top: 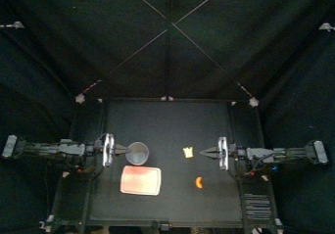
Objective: Pick the tangerine then place it in the grey bowl
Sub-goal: Pick the tangerine
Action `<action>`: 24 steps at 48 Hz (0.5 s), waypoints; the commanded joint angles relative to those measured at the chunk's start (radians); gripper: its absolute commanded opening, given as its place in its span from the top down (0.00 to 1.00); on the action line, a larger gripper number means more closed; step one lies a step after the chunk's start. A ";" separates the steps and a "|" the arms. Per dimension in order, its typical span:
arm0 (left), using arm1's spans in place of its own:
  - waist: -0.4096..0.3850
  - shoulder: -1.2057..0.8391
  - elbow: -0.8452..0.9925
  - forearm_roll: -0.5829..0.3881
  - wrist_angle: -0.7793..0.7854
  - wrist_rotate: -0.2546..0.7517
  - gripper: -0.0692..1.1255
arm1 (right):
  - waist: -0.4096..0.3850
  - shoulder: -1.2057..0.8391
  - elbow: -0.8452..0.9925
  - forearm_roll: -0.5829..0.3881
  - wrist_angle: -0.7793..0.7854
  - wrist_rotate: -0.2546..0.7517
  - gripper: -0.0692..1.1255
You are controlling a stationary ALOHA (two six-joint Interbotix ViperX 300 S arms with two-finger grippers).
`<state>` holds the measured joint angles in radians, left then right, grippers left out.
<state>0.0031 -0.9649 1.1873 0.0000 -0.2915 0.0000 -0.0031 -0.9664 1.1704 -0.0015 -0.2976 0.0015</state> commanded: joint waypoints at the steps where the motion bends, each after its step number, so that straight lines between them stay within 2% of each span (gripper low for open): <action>1: 0.000 0.012 -0.025 -0.002 0.069 0.002 0.87 | 0.017 0.038 -0.021 0.046 0.002 0.025 0.89; 7: 0.000 0.014 -0.029 -0.002 0.106 0.000 0.87 | 0.018 0.109 -0.046 0.173 0.034 0.086 0.87; 13: 0.002 0.014 -0.029 -0.002 0.107 0.002 0.87 | 0.011 0.218 -0.086 0.314 0.129 0.152 0.79; 19: 0.003 0.012 -0.025 -0.002 0.110 0.002 0.87 | 0.018 0.316 -0.109 0.440 0.225 0.212 0.65; 24: 0.005 0.012 -0.017 -0.003 0.115 0.003 0.87 | 0.035 0.388 -0.109 0.535 0.311 0.270 0.47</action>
<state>0.0046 -0.9557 1.1873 -0.0015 -0.1749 0.0015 0.0184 -0.6151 1.0845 0.4755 -0.0337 0.2470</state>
